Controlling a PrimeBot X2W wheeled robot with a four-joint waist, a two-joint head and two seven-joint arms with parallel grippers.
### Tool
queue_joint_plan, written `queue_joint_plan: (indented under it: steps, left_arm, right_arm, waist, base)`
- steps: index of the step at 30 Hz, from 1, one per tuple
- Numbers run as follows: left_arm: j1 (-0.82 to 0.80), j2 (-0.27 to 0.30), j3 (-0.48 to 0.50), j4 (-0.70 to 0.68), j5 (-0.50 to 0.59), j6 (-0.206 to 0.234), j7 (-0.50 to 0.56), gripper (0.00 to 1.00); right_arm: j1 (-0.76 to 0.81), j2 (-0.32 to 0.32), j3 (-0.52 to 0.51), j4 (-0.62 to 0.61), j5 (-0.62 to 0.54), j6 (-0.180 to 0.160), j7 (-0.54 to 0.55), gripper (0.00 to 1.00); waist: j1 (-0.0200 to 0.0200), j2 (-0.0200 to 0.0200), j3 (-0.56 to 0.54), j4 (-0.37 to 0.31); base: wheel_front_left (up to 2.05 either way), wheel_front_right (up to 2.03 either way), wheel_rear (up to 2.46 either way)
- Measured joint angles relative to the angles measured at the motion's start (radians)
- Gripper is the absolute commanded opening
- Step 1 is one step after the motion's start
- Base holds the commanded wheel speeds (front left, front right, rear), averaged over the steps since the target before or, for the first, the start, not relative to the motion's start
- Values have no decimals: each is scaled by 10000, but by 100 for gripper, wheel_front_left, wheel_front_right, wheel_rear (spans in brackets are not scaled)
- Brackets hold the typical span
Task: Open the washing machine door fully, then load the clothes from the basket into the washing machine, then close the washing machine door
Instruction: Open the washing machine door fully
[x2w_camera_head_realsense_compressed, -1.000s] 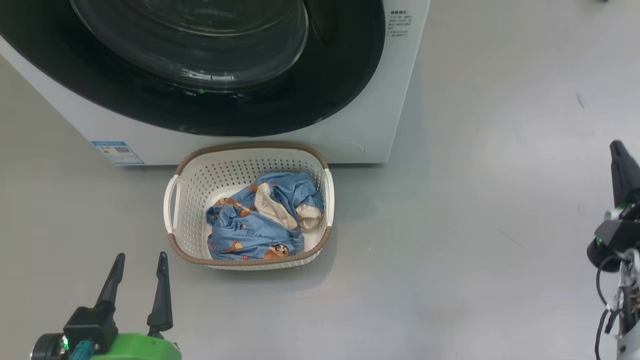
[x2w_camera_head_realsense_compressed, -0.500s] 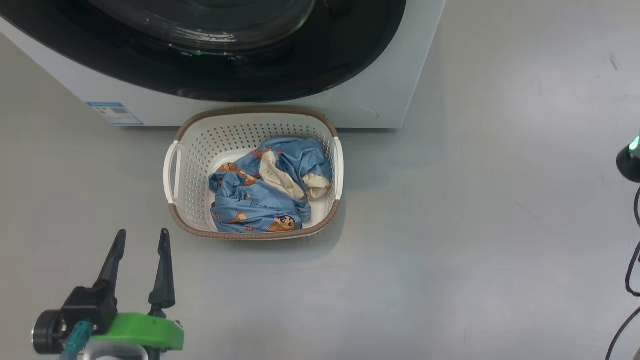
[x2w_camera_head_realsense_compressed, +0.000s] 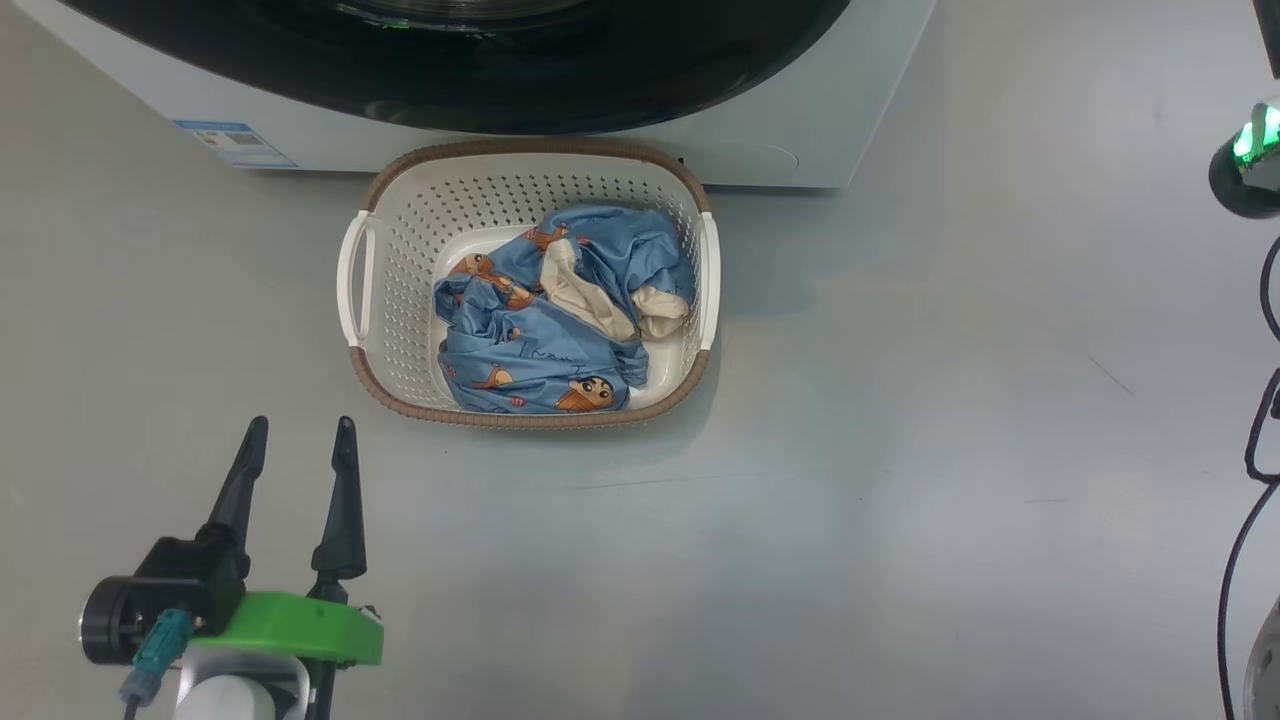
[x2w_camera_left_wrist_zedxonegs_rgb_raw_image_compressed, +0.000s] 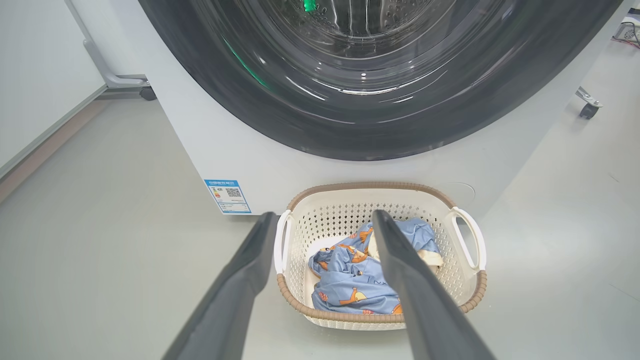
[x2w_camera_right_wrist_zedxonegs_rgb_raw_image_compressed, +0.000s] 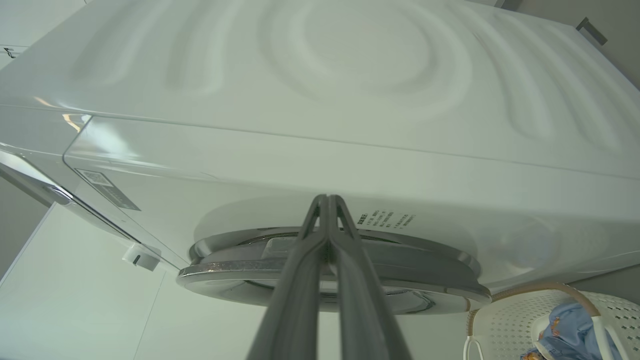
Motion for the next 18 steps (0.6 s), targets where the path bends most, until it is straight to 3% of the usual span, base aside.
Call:
queue_joint_plan:
  steps: [18]
  left_arm:
    - [-609,-58,-545,259,-303,0,0,100]
  right_arm:
    - [-1671,247,1267,23,-355,0,819,0]
  waist:
    - [-1,0,663,773]
  base:
    - [0,0,0]
